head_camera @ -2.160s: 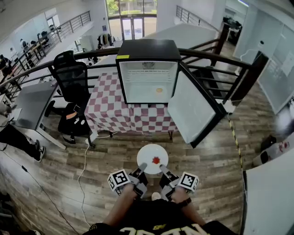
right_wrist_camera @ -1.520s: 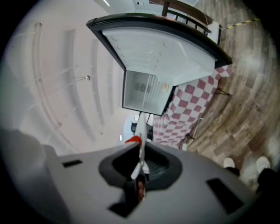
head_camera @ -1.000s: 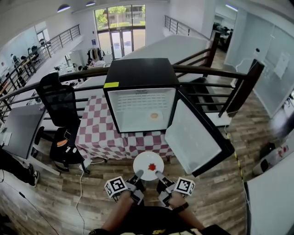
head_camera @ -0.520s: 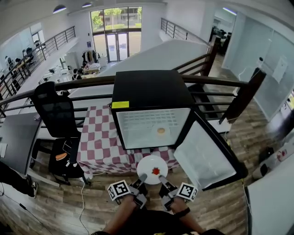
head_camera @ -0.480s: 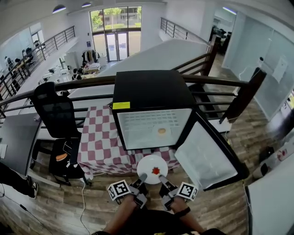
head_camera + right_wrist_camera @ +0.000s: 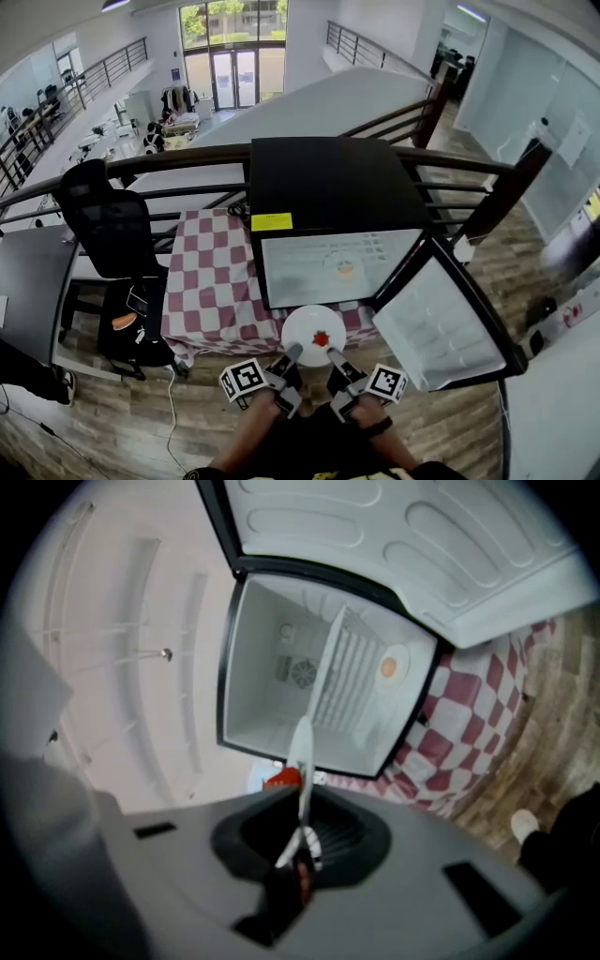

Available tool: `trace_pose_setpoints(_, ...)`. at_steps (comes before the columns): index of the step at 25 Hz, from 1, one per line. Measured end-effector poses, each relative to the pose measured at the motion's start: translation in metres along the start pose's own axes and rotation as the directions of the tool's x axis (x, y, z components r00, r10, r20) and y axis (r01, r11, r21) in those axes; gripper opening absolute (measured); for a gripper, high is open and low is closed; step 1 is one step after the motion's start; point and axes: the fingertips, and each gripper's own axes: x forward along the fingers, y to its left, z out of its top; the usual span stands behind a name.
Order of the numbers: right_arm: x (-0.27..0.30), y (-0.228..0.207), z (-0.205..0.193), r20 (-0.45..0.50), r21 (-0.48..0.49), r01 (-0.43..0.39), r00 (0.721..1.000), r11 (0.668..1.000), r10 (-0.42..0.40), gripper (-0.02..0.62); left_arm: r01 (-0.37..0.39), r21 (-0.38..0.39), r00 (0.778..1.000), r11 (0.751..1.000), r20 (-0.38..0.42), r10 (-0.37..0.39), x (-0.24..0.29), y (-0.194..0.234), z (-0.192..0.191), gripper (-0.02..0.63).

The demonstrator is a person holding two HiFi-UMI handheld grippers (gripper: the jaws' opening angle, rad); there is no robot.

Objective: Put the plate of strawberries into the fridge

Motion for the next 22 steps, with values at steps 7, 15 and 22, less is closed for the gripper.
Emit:
trace_pose_setpoints(7,-0.006,-0.011,0.01,0.036,0.055,0.024,0.999,0.998,-0.026,0.044,-0.033,-0.042,0.998,0.999,-0.052,0.031,0.017,0.01,-0.009,0.037)
trace_pose_setpoints(15,0.012,-0.005,0.047,0.029,0.07,-0.018,0.999,0.997,0.016,0.044,-0.066,-0.071,0.997,0.995,0.041,0.07,0.045,0.0,0.007,0.037)
trace_pose_setpoints(22,0.039,0.009,0.079,0.013,0.054,-0.087,0.996,0.995,0.086,0.044,-0.041,-0.077,0.995,0.996,0.088,0.048,0.073,-0.015,0.034,0.037)
